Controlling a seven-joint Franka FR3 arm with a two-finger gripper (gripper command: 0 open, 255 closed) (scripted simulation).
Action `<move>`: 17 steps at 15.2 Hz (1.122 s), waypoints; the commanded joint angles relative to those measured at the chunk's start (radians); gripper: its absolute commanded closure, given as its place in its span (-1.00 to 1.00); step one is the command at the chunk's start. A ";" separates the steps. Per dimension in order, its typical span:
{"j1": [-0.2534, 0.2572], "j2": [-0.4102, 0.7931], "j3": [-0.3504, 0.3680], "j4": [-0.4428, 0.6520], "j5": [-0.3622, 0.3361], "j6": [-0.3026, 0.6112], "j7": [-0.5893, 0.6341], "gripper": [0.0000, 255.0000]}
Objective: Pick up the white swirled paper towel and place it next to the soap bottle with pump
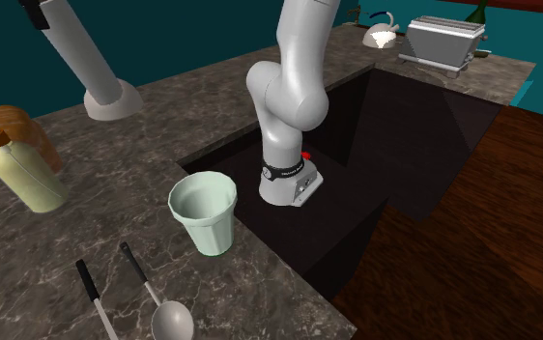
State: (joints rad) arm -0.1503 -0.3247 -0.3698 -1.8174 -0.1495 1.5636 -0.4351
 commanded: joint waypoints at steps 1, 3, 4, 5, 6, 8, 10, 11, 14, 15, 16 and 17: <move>-0.001 -0.007 -0.001 -0.037 -0.003 0.031 0.002 1.00; -0.003 -0.014 -0.002 -0.071 -0.006 0.058 0.005 1.00; -0.003 -0.018 -0.002 -0.088 -0.007 0.071 0.007 1.00; -0.004 -0.021 -0.003 -0.104 -0.008 0.084 0.008 1.00; -0.005 -0.024 -0.003 -0.120 -0.010 0.098 0.010 1.00; -0.006 -0.029 -0.005 -0.152 -0.012 0.124 0.012 1.00; -0.007 -0.033 -0.006 -0.183 -0.015 0.151 0.014 1.00; -0.008 -0.035 -0.007 -0.198 -0.016 0.164 0.015 1.00; -0.010 -0.039 -0.010 -0.241 -0.019 0.204 0.018 1.00; -0.011 -0.040 -0.011 -0.256 -0.020 0.217 0.019 1.00; -0.011 -0.041 -0.012 -0.270 -0.021 0.230 0.020 1.00; -0.012 -0.041 -0.013 -0.283 -0.022 0.244 0.021 1.00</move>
State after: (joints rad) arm -0.1615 -0.3692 -0.3797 -2.0896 -0.1715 1.7921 -0.4125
